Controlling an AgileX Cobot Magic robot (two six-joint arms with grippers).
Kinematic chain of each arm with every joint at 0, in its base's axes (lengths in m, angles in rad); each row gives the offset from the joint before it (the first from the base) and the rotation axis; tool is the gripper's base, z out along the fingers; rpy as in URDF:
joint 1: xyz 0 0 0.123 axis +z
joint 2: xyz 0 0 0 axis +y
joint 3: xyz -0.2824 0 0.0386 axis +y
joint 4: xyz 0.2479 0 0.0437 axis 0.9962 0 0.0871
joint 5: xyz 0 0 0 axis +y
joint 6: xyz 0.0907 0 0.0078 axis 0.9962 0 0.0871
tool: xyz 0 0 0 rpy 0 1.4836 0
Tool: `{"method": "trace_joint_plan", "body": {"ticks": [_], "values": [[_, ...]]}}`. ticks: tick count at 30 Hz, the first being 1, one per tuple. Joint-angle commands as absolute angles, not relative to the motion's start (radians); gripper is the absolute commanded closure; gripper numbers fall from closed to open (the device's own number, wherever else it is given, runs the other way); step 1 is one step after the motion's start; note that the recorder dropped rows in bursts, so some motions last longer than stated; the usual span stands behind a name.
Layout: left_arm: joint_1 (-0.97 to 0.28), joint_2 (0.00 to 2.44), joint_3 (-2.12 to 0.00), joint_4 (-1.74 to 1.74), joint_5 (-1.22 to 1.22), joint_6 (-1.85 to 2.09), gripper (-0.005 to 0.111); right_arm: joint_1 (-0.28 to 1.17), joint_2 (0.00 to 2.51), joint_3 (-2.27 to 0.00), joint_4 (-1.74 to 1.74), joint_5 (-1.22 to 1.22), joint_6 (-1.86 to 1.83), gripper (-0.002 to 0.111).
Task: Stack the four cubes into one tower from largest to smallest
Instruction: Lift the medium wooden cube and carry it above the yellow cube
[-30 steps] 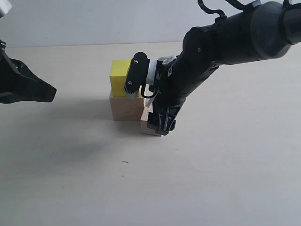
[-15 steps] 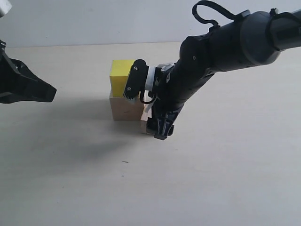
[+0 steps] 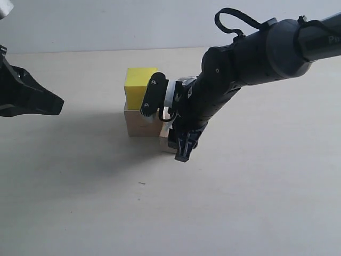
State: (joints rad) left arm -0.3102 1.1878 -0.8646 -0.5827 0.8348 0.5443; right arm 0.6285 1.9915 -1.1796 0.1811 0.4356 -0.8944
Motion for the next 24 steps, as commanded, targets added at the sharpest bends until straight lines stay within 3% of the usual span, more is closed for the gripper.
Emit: {"method": "trace_joint_plan", "body": {"ticks": [1,2,7,14,24], "values": [[-0.311,1.183,-0.858,-0.587,0.828,0.552,0.107,0.622,1.944,-1.183,0.122,0.496,-0.889,0.103],[-0.311,1.183,-0.858,-0.587,0.826,0.552,0.107,0.622,1.93,-1.183,0.096,0.513,-0.886,0.108],[-0.311,1.183,-0.858,-0.587,0.823,0.552,0.107,0.622,1.843,-1.183,-0.061,0.627,-0.788,0.108],[-0.311,1.183,-0.858,-0.587,0.817,0.552,0.107,0.622,1.717,-1.21,-0.168,0.6,-0.417,0.108],[-0.311,1.183,-0.858,-0.589,0.802,0.552,0.107,0.631,1.716,-1.607,-0.066,0.848,0.149,0.108]]}}
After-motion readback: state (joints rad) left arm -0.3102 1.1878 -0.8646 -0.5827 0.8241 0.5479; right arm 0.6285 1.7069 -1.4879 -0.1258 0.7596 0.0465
